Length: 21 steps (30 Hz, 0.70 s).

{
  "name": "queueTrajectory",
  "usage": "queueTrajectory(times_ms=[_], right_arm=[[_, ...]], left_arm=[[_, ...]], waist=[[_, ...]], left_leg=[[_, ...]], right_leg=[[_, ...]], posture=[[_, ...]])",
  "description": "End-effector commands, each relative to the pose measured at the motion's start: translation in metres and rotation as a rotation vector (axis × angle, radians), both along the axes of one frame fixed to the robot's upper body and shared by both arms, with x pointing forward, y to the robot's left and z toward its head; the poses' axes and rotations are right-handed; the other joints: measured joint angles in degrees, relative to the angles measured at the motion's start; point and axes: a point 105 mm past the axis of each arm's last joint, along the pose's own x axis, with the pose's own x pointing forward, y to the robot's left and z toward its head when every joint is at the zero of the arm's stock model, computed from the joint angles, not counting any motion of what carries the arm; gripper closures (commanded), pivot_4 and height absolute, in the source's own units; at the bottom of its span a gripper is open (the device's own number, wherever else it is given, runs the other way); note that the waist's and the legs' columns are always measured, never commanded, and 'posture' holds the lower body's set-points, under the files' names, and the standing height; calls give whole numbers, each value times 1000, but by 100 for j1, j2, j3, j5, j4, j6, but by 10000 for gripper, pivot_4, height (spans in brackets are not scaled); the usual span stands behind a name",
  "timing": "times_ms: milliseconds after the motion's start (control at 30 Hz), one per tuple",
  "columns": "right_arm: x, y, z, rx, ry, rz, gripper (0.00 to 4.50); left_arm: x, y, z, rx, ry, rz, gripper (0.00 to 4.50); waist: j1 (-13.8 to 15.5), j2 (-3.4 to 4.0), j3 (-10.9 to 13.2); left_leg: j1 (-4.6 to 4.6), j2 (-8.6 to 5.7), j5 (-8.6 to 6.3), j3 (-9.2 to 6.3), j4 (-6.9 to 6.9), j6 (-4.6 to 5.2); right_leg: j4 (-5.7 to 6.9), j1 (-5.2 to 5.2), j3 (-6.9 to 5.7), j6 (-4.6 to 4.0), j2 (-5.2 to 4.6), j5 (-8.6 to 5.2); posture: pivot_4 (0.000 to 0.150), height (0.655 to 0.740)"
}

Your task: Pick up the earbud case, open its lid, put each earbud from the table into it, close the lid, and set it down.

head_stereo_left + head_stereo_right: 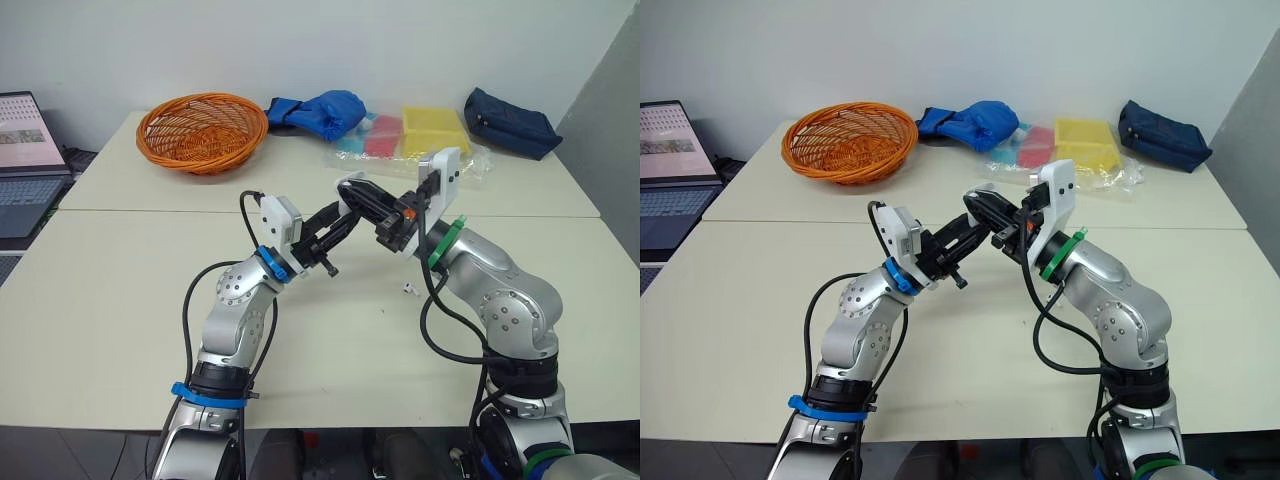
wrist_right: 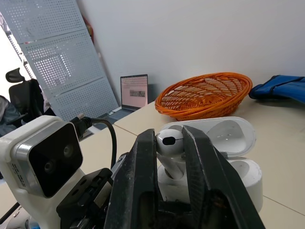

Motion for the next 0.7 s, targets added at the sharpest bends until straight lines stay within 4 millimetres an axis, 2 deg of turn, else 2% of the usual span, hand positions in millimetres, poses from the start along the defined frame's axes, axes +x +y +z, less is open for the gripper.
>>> queueTrajectory(times_ms=[33, 100, 133, 200, 300, 500, 600, 700], right_arm=[[-2, -3, -1, -7, -8, -8, 41100], [-2, -3, -2, -6, -9, -12, 41100], [-2, -3, -1, -11, -13, -14, 34028], [-2, -3, -1, -9, -15, -16, 29008], [-1, -4, -1, -10, -19, -22, 18568], [0, -7, 1, -14, -38, -33, 18568], [-4, -10, 11, 4, -87, -21, 18568], [-24, -15, 29, 9, -169, 71, 18568]], left_arm=[[-6, -3, 22, -23, -91, -19, 37564], [-7, -3, 22, -24, -92, -20, 37564], [-7, -4, 22, -25, -92, -22, 37564], [-7, -5, 23, -26, -93, -24, 37564], [-7, -6, 23, -28, -92, -28, 37564], [-7, -6, 23, -26, -91, -32, 37564], [-6, -5, 22, -23, -86, -28, 37564], [-3, 1, 19, -26, -62, -9, 37564]], waist=[[0, 0, 0], [0, 0, 0], [0, 0, 0], [0, 0, 0], [0, 0, 0], [1, 0, 0], [1, 0, 0], [1, 0, 0]], left_leg=[[0, 0, 0, 0, 0, 0], [0, 0, 0, 1, 0, 0], [0, 0, 0, 1, 0, 0], [0, 0, 0, 0, 0, 0], [0, 0, 0, -1, 0, 0], [0, 0, 0, 1, 0, 0], [0, 0, 0, 0, 0, 0], [0, -1, 0, 1, 1, 0]], right_leg=[[0, 0, 0, 0, 0, 0], [0, 0, 1, 0, 0, 0], [0, 0, 1, 0, 0, 0], [0, 0, 0, 0, 0, 0], [1, 0, -1, 0, 1, 0], [-1, 0, 1, 0, 0, 0], [-1, 0, -1, 0, 0, 0], [-1, 0, 0, 0, 0, 0]], posture=[[1500, 7400], [1500, 7400], [1500, 7400], [1500, 7400], [1500, 7400], [1500, 7400], [1500, 7400], [1500, 7400]])
